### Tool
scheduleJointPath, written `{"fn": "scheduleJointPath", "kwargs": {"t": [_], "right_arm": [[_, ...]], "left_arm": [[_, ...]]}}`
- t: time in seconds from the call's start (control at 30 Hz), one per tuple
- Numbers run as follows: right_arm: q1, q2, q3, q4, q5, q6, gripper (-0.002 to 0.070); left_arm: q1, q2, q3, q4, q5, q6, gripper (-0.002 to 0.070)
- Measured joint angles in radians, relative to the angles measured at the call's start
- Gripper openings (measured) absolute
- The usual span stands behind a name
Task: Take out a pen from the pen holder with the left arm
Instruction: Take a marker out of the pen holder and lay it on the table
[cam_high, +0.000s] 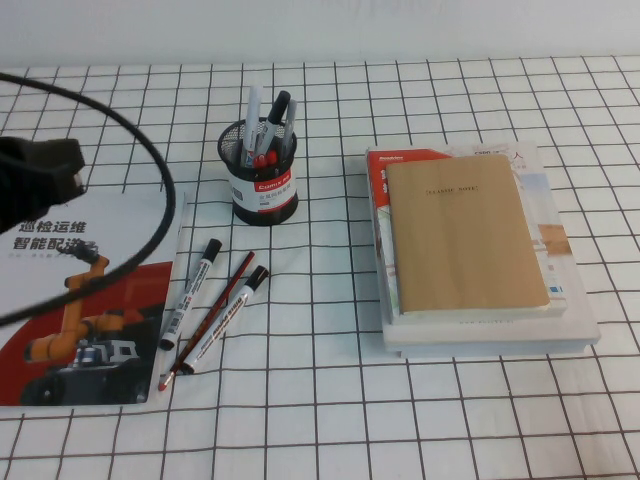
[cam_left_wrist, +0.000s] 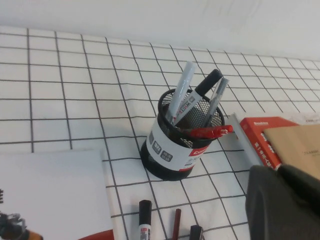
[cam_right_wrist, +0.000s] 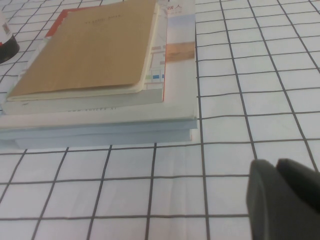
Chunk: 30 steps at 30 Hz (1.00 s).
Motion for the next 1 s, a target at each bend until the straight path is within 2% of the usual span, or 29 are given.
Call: {"fn": "scheduleJointPath", "kwargs": {"t": [0.33, 0.63, 0.8, 0.9, 0.93, 1.0], "right_arm": [[0.0, 0.0, 0.0, 0.0, 0.0, 0.0, -0.0015], [0.0, 0.0, 0.0, 0.0, 0.0, 0.0, -0.0015], [0.0, 0.0, 0.0, 0.0, 0.0, 0.0, -0.0015], [0.0, 0.0, 0.0, 0.0, 0.0, 0.0, -0.0015], [0.0, 0.0, 0.0, 0.0, 0.0, 0.0, -0.0015], [0.0, 0.0, 0.0, 0.0, 0.0, 0.0, -0.0015]], "left_arm": [[-0.013, 0.289, -0.235, -0.02, 0.095, 0.082, -0.0003], [-0.161, 0.443, -0.352, -0.02, 0.042, 0.165, -0.0003], [-0.178, 0.536, -0.429, -0.02, 0.035, 0.2, -0.0001], [-0.178, 0.589, -0.489, -0.02, 0.033, 0.236, 0.0059], [-0.178, 0.605, -0.505, -0.02, 0.033, 0.24, 0.0095], [-0.178, 0.645, -0.546, -0.021, 0.033, 0.249, 0.0212]]}}
